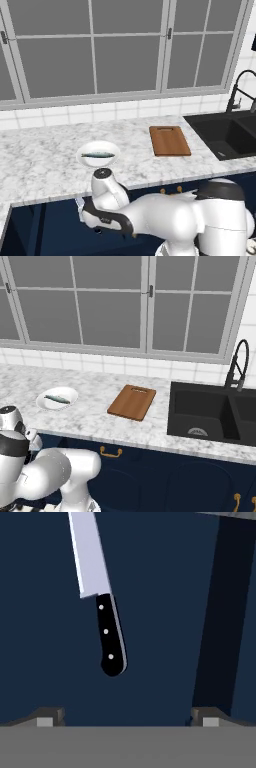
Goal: Pick up the knife from the drawer and place it on the cutting board. Then place the meat from the plate to the cutting board.
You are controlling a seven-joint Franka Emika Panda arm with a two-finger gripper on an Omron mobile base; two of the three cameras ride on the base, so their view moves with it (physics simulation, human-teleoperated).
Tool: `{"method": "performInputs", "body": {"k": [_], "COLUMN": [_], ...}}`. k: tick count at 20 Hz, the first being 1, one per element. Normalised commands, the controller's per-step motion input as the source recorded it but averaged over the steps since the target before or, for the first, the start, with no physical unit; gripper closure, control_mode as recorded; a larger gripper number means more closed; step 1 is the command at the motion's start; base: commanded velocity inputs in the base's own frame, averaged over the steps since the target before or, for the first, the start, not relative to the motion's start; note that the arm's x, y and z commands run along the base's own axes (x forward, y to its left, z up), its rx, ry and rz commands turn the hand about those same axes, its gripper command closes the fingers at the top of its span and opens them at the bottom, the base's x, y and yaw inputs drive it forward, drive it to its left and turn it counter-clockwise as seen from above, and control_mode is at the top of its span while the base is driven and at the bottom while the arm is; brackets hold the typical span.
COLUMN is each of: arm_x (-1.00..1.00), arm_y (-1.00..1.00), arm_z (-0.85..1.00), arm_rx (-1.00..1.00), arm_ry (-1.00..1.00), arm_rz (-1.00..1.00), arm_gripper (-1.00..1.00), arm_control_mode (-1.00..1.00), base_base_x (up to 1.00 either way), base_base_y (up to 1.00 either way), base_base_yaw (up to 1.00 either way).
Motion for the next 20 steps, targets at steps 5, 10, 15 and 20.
{"method": "performInputs", "body": {"k": [5, 10, 15, 20], "arm_x": [0.06, 0.0, 0.14, 0.18], "arm_y": [0.22, 0.0, 0.0, 0.0], "arm_z": [-0.02, -0.11, -0.26, -0.12], "arm_rx": [0.04, 0.0, 0.0, 0.0], "arm_ry": [-0.01, 0.0, 0.0, 0.0], "arm_rz": [0.08, 0.0, 0.0, 0.0], "arm_gripper": [-1.0, -1.0, -1.0, -1.0], "arm_control_mode": [-1.0, -1.0, -1.0, -1.0], "base_base_x": [0.0, 0.0, 0.0, 0.0], "base_base_y": [0.0, 0.0, 0.0, 0.0], "base_base_yaw": [0.0, 0.0, 0.0, 0.0]}}
